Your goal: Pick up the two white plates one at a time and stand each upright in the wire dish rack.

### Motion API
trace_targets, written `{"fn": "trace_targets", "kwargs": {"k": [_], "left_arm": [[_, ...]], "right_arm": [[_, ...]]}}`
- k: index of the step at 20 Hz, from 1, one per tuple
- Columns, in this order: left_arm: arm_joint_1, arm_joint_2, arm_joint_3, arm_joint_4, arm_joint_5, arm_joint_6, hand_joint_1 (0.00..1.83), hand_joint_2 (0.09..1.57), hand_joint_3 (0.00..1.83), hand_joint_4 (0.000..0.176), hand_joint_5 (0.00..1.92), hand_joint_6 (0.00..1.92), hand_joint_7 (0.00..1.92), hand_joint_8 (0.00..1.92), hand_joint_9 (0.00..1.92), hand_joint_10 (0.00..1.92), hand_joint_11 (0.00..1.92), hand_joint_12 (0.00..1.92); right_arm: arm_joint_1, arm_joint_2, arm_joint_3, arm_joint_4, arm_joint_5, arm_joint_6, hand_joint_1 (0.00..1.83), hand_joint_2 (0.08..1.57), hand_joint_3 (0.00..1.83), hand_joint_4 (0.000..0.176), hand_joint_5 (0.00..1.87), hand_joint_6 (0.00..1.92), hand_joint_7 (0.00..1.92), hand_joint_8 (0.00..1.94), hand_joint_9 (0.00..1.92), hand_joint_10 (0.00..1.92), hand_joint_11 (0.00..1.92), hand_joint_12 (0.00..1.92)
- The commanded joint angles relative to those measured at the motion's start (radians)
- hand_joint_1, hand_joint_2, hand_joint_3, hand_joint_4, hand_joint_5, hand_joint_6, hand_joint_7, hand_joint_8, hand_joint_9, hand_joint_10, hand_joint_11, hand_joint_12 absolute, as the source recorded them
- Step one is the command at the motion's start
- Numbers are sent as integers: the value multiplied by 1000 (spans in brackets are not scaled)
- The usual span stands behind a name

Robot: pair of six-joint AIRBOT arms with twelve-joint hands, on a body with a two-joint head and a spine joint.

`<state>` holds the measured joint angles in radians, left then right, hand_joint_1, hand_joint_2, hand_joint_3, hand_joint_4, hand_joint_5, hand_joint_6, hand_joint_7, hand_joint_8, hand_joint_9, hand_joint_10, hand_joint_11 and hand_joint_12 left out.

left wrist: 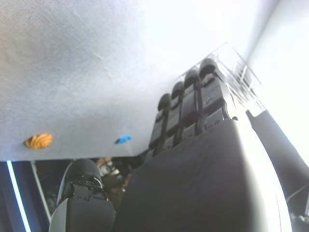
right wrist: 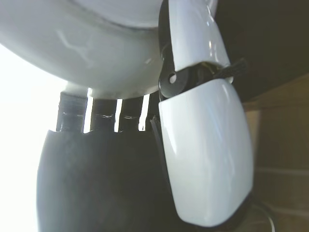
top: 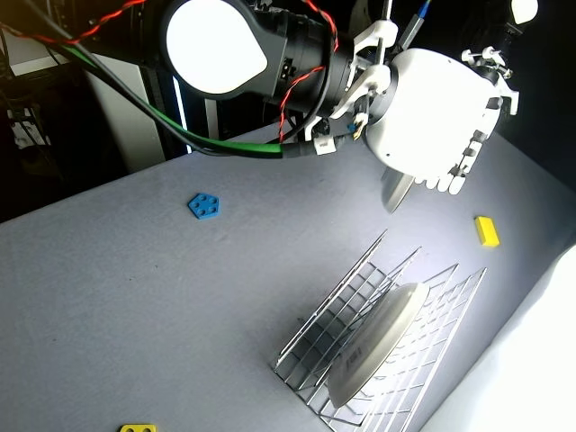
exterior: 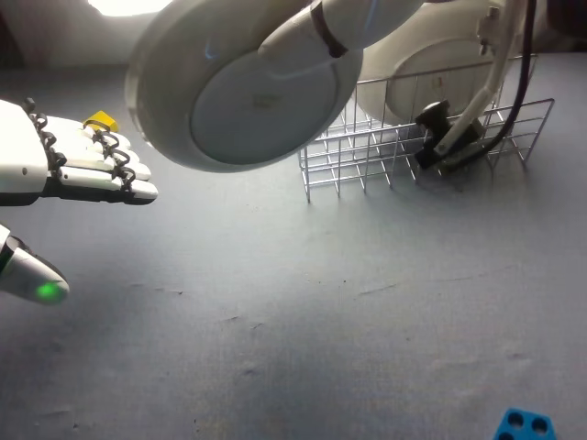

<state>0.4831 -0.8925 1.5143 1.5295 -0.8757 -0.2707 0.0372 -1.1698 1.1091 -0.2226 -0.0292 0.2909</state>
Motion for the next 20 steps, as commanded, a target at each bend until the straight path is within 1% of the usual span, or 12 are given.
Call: {"fn": "trace_targets", "kwargs": {"k": [1,3,6,7,9,13,14,17,18,20], "left_arm": [[-7,15,-2,-63,-23,-5,0,1089,2,0,16,6,8,3,0,0,0,0],[-8,16,-1,-63,-23,-5,0,1098,5,0,45,13,52,16,29,10,0,0],[-8,16,-2,-63,-23,-5,0,1085,0,0,30,4,32,5,21,5,0,0],[-8,16,-4,-62,-23,-5,0,1091,1,0,50,11,44,9,34,9,0,0],[-3,16,-5,-62,-23,-5,0,1086,0,0,31,0,23,0,14,0,0,0],[1,16,-4,-63,-23,-5,0,1100,5,0,48,7,41,8,22,4,0,0],[1,16,-3,-63,-23,-5,0,1099,3,0,67,10,72,15,52,13,22,12],[7,16,-3,-63,-23,-5,0,1094,1,0,34,0,36,1,17,1,0,0],[9,17,-3,-63,-23,-5,0,1099,1,0,91,3,99,5,78,8,42,36],[12,18,-3,-63,-23,-5,0,1102,2,0,88,0,95,0,73,1,29,37]], "right_arm": [[26,6,-3,37,132,25,1367,1123,1,0,906,1154,986,886,885,1154,851,986],[31,13,-3,45,132,25,1368,1121,1,0,915,1138,987,881,884,1160,865,970],[41,21,0,46,130,24,1367,1124,0,0,912,1147,973,896,884,1160,888,969],[42,23,2,47,130,15,1368,1122,0,0,916,1142,974,890,897,1146,905,954],[43,25,6,47,130,-1,1371,1112,0,0,926,1128,1008,842,909,1118,950,929],[44,27,13,47,133,-20,1368,1121,0,0,924,1146,983,871,881,1151,920,931],[43,27,20,47,136,-21,1367,1122,0,0,927,1138,978,884,878,1156,897,931],[40,26,42,48,146,-21,1370,1117,0,0,922,1135,1003,859,892,1135,903,970],[37,27,44,48,154,-22,1368,1120,1,0,927,1137,989,880,875,1153,903,967],[32,29,44,48,174,-36,1368,1121,1,0,923,1144,993,881,870,1151,894,961]]}}
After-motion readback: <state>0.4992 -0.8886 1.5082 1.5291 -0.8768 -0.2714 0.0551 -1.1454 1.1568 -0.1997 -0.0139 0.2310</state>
